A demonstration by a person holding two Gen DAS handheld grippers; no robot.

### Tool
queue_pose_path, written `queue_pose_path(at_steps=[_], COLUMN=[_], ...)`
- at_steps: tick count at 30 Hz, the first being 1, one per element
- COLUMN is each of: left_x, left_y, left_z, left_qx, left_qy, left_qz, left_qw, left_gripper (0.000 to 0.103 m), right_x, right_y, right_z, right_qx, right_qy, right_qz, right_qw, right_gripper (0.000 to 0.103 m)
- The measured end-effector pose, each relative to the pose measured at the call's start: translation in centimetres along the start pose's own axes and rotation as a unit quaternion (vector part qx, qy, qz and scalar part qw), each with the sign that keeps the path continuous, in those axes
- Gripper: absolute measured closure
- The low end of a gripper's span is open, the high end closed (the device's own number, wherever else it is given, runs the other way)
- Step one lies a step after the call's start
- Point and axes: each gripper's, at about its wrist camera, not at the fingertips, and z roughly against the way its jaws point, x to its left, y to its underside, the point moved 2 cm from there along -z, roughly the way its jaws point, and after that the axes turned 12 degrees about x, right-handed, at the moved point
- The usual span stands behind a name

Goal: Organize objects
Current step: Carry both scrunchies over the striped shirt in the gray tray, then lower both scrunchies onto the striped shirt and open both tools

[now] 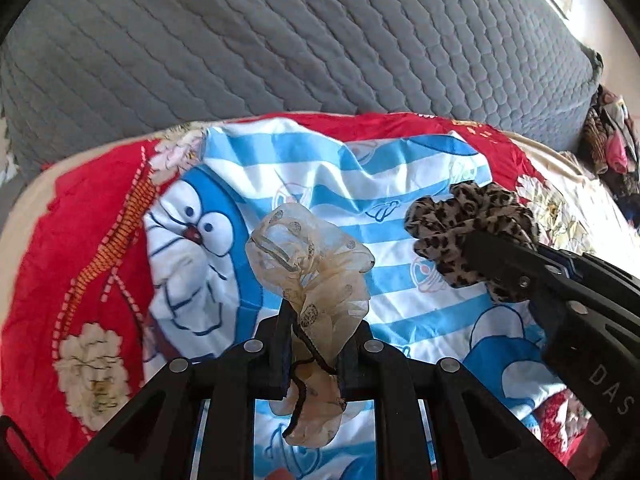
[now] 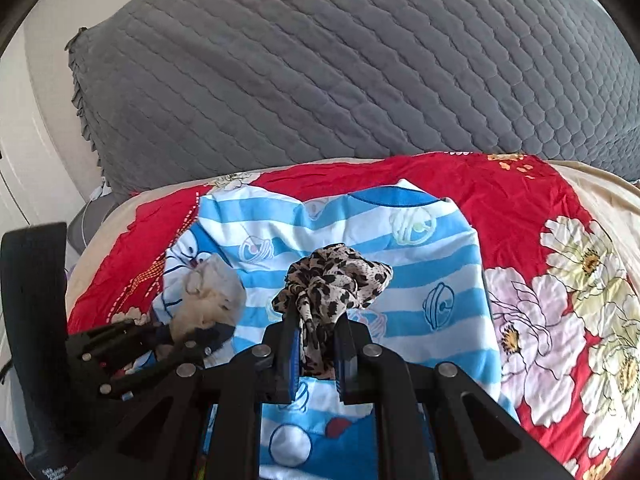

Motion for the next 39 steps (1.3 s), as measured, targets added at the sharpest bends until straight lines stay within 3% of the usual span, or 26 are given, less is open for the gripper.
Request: queue_pose_path(at_steps=[12, 25, 36, 39], left_x=[0.2, 0.2, 0.7, 0.9], left_y=[-1.6, -1.4, -1.1, -1.0], left_z=[-3.2, -3.9, -3.5, -3.4], left_qx=[0.02, 0.019, 0.021, 0.024], left_qy=[-0.001, -0.003, -0.008, -0.01], left_qz=[0.013, 0.009, 0.018, 0.02], left_qw=[0.9997, 0.9998, 0.9996, 0.9994], left_gripper=[0.083, 0.076, 0.047, 0.043], right_x=[-1.3, -1.9, -2.0, -2.0], right_y=[-0.4, -0.4, 0.0, 0.0], right_z=[-5.1, -6.6, -5.9, -5.8], right_qx=[0.063, 0.083, 0.08, 0.082], right_qy=[0.01, 0.008, 0.015, 0.018], right_qz=[-0.012, -0.023, -0.029, -0.03], right_qw=[0.998, 0.996, 0.996, 0.996], right_gripper=[0.09, 0.085, 0.076, 0.071])
